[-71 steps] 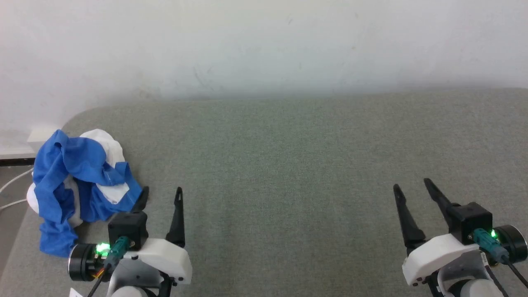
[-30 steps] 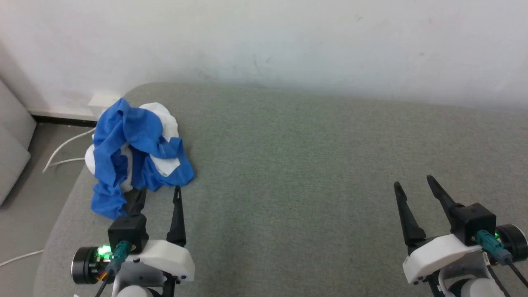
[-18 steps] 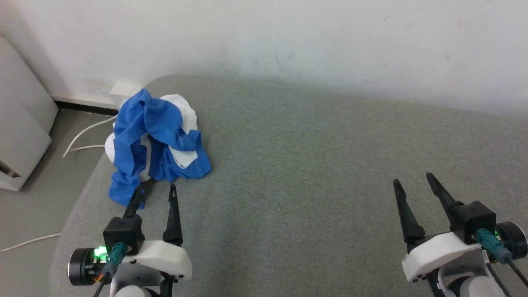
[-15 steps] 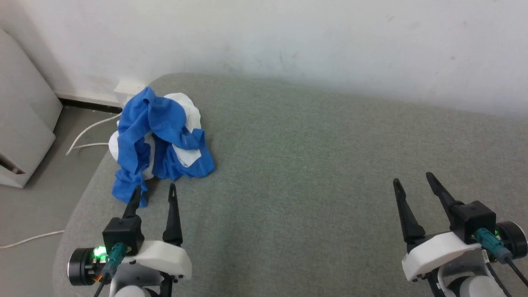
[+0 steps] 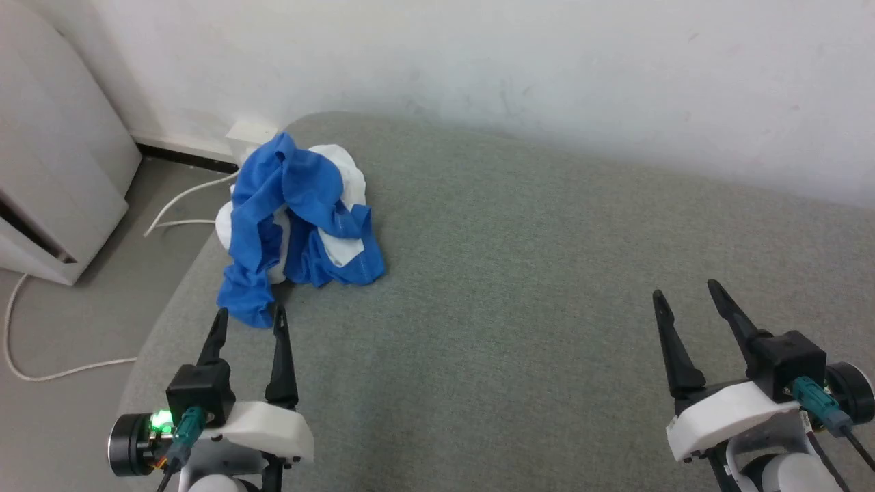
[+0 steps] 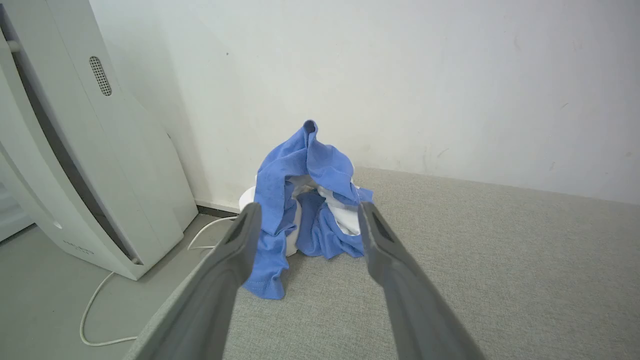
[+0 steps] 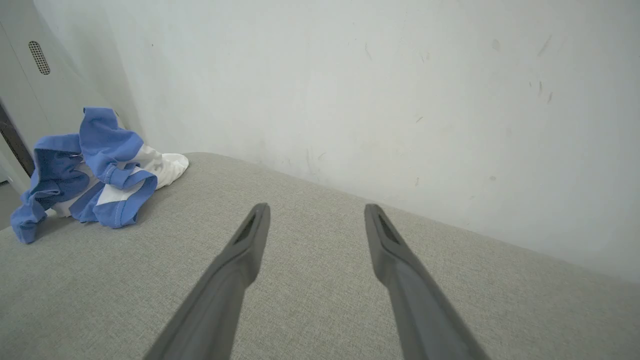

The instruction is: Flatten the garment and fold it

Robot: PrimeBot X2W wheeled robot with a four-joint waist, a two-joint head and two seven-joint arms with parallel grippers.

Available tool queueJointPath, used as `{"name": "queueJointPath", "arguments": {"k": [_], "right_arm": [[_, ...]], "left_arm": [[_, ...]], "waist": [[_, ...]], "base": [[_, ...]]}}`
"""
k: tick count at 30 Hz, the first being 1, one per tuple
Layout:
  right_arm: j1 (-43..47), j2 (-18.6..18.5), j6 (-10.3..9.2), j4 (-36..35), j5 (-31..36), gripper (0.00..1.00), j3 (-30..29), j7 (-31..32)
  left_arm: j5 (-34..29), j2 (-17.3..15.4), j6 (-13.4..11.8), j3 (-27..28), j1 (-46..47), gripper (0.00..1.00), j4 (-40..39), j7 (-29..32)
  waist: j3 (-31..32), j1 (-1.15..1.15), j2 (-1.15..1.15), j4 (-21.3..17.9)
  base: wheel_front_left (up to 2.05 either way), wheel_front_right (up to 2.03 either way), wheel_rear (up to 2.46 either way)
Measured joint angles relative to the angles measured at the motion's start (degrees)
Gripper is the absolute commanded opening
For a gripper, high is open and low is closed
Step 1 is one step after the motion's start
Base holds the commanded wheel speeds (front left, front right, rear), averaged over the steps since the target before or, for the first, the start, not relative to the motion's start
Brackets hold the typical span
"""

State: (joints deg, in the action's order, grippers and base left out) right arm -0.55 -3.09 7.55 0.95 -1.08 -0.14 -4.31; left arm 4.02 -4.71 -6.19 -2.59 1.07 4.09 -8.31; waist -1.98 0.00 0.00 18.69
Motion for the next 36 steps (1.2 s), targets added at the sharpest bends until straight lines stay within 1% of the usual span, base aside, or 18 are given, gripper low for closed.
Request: {"name": "queueJointPath", "arguments": {"k": [36], "right_arm": [[-0.86,0.02,0.0,0.47,-0.59,1.0,0.12,-2.29]], "left_arm": [[2.87,-1.12,-2.6,-0.97,0.01,1.0,2.31,-4.19]], "waist": [[-0.7,0.0,0.0,8.62]], "base": [[0.0,0.0,0.0]]}}
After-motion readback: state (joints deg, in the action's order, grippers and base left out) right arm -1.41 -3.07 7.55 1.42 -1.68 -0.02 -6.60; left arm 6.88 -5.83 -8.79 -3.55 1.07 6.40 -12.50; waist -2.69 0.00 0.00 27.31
